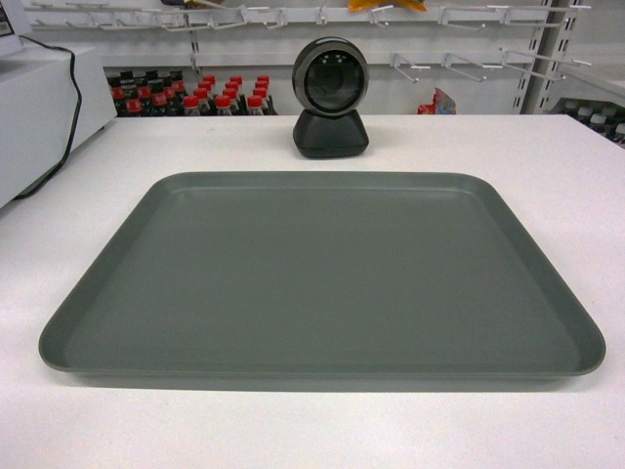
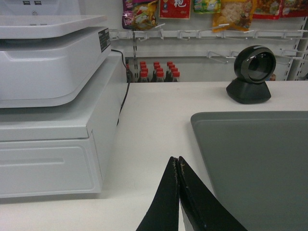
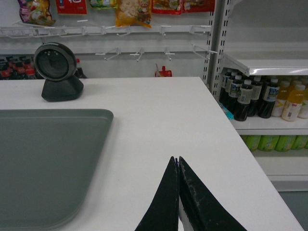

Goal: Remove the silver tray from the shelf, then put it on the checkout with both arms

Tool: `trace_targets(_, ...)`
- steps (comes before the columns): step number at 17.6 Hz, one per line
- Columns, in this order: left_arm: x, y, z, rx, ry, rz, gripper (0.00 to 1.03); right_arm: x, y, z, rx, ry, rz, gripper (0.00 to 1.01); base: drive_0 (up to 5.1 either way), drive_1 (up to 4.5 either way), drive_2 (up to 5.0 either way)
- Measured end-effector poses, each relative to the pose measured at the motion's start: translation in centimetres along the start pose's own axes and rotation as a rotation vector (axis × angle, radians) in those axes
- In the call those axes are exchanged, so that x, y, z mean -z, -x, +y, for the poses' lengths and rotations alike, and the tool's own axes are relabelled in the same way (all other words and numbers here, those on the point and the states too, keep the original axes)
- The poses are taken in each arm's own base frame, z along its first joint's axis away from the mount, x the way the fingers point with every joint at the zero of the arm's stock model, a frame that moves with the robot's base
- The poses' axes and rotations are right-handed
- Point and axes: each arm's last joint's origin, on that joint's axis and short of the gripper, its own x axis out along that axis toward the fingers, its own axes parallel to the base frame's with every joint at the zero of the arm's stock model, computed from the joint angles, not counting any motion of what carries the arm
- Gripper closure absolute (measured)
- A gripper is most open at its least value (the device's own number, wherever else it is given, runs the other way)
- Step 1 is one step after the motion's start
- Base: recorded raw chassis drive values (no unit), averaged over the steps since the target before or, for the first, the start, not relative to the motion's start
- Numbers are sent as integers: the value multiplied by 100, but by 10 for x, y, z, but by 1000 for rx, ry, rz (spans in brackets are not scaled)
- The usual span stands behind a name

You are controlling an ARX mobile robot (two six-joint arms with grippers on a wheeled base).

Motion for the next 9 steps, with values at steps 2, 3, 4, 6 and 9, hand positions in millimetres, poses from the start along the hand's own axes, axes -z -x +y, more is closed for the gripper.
trace_targets(2,1,3,0,0,0,13,101,-2,4,0,0,0,-17,99,0,0,0)
trace_targets(3,1,4,0,0,0,7,101,-1,6,0,0,0,-8,99,0,0,0)
trace_targets(4,0,5,0,0,0,3,101,-1,7,0,0,0,-7,99,0,0,0)
trace_targets(6,1,7,0,0,0,8,101,-1,9,0,0,0,-13,99,0,0,0)
trace_targets(9,1,11,0,0,0,6,101,-1,13,0,0,0,-11,99,0,0,0)
